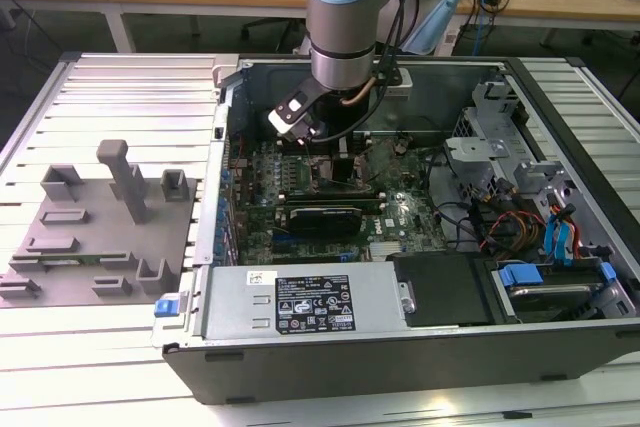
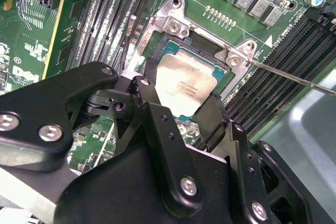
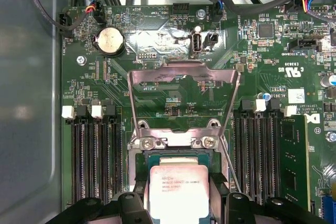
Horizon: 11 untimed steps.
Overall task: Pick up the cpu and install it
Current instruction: 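Place the cpu into insertion slot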
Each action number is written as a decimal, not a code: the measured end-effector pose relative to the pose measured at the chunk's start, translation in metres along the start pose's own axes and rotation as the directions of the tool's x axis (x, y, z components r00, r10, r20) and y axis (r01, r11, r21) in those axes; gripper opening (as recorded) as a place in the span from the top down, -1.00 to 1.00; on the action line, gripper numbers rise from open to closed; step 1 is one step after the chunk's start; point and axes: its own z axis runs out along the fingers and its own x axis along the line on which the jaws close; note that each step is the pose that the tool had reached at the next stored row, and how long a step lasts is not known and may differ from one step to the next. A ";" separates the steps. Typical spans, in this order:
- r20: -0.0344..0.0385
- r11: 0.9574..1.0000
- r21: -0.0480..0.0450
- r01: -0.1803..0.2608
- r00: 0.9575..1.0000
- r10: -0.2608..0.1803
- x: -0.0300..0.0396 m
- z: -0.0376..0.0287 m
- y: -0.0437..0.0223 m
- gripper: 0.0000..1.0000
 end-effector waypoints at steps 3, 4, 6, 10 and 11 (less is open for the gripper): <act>0.000 1.000 0.000 0.000 1.000 0.000 0.0000 0.0000 0.0002 -0.08; 0.000 1.000 0.000 0.000 1.000 0.000 0.0000 0.0000 0.0004 -0.08; 0.000 1.000 0.000 0.000 1.000 0.000 0.0000 0.0000 0.0008 -0.08; 0.000 1.000 0.000 0.000 1.000 0.000 0.0000 0.0001 0.0013 -0.08; 0.000 1.000 0.000 0.000 1.000 0.000 0.0000 0.0001 0.0015 -0.08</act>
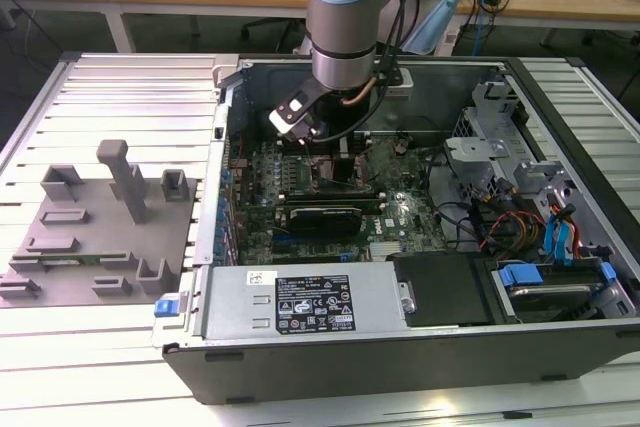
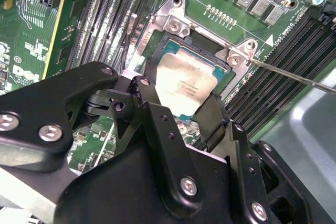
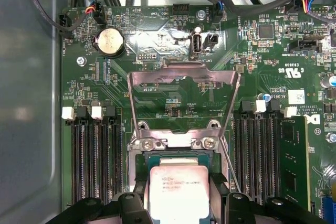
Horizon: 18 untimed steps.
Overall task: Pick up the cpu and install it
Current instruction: 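Place the cpu into insertion slot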
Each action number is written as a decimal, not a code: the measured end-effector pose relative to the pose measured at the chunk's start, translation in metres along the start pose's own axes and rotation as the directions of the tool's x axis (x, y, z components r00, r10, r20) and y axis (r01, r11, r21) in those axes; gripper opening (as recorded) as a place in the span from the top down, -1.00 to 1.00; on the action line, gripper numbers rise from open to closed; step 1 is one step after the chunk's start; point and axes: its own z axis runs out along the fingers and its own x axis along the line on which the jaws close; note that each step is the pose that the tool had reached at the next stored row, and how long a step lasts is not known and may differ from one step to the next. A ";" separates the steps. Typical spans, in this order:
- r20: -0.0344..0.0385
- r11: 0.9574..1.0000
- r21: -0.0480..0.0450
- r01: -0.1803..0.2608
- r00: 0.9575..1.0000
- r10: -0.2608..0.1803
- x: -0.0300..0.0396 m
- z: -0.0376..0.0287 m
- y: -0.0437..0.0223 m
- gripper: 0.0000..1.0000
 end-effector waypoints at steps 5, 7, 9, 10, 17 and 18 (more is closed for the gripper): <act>0.000 1.000 0.000 0.000 1.000 0.000 0.0000 0.0001 0.0002 -0.08; 0.000 1.000 0.000 0.000 1.000 0.000 0.0001 0.0002 0.0004 -0.24; 0.000 1.000 0.000 0.000 1.000 0.000 0.0000 0.0001 0.0004 -0.24; 0.000 1.000 0.000 0.000 1.000 0.000 0.0000 0.0000 0.0004 -0.24; 0.000 1.000 0.000 0.000 1.000 0.000 -0.0001 -0.0102 0.0011 -0.24; 0.000 1.000 0.000 0.000 1.000 0.000 -0.0001 -0.0126 0.0012 -0.24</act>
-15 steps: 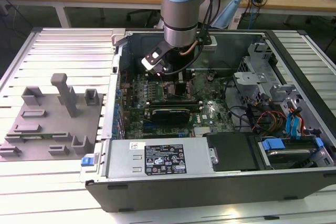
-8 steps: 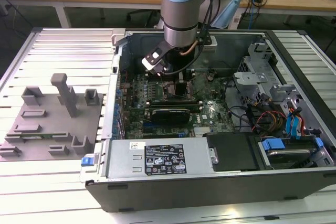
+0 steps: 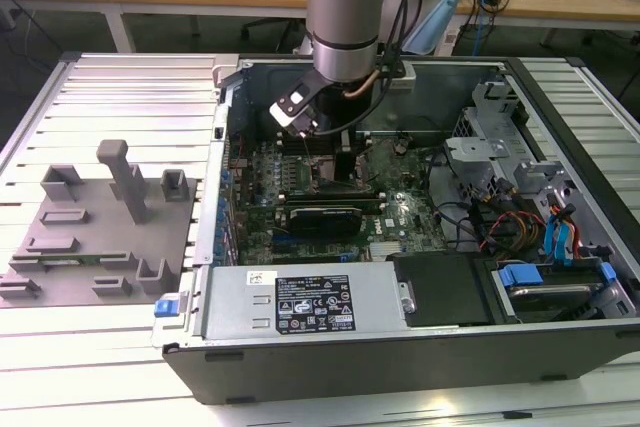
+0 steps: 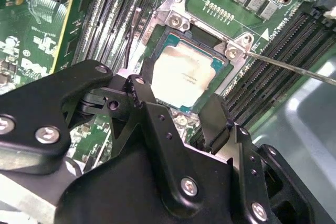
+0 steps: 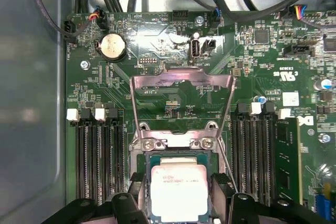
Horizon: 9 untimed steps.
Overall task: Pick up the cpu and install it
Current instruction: 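Place the cpu into insertion slot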
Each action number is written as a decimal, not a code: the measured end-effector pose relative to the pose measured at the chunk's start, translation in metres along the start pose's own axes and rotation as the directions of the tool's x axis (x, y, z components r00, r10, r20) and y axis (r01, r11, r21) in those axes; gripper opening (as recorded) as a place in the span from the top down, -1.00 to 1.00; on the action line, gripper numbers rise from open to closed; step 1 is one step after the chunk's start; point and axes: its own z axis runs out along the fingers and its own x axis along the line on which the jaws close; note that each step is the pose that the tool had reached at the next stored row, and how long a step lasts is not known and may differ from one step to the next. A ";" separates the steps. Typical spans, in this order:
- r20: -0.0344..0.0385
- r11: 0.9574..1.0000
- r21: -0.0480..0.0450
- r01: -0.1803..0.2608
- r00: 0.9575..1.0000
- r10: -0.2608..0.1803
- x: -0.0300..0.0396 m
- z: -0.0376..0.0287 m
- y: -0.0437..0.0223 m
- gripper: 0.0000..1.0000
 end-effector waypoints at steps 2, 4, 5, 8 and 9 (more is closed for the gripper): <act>0.000 1.000 0.000 0.000 1.000 0.000 -0.0001 -0.0050 0.0003 -0.24; 0.000 1.000 0.000 0.000 1.000 0.000 0.0000 -0.0052 0.0004 -0.24; 0.000 1.000 0.000 0.000 1.000 0.000 -0.0001 -0.0055 0.0004 -0.24; 0.000 1.000 0.000 0.000 1.000 0.000 -0.0001 -0.0058 0.0004 -0.22; 0.000 1.000 0.000 0.000 1.000 0.000 -0.0001 -0.0060 0.0004 -0.08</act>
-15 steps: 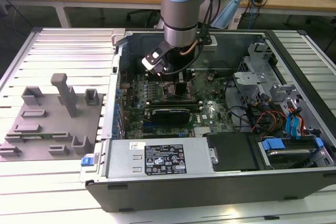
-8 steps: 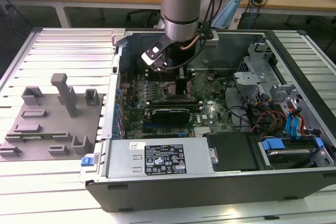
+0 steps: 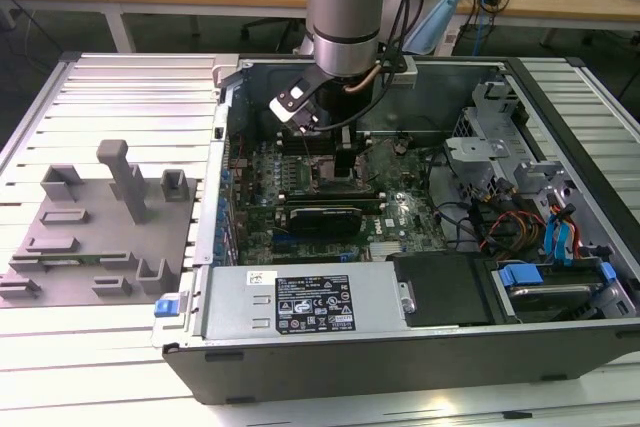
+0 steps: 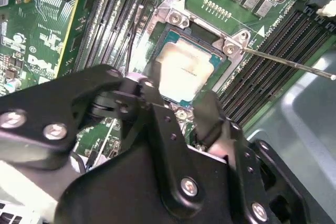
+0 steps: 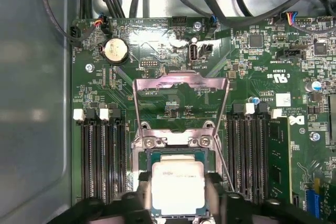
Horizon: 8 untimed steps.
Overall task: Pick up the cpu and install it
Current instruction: 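Place the cpu into insertion slot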
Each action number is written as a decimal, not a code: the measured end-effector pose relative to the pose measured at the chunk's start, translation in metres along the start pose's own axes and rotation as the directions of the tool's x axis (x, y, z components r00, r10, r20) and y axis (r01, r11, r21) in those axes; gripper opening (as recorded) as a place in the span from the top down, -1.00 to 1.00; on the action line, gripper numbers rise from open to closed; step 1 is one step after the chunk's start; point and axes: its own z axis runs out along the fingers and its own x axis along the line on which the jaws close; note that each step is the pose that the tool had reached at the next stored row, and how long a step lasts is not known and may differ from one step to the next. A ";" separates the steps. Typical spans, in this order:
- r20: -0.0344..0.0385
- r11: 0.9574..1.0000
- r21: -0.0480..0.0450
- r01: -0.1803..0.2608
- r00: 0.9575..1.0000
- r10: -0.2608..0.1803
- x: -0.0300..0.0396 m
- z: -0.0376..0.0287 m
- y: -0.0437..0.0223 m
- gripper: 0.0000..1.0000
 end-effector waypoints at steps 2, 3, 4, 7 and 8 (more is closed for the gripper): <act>0.000 1.000 0.000 0.000 1.000 0.000 0.0000 -0.0004 0.0000 0.29; 0.000 1.000 0.000 0.000 1.000 0.000 0.0000 -0.0005 0.0000 0.29; 0.000 1.000 0.000 0.000 1.000 0.000 0.0000 -0.0006 0.0000 0.41; 0.000 1.000 0.000 0.000 1.000 0.000 0.0000 -0.0011 0.0001 0.77; 0.000 1.000 0.000 0.000 1.000 0.000 0.0000 -0.0012 0.0001 0.79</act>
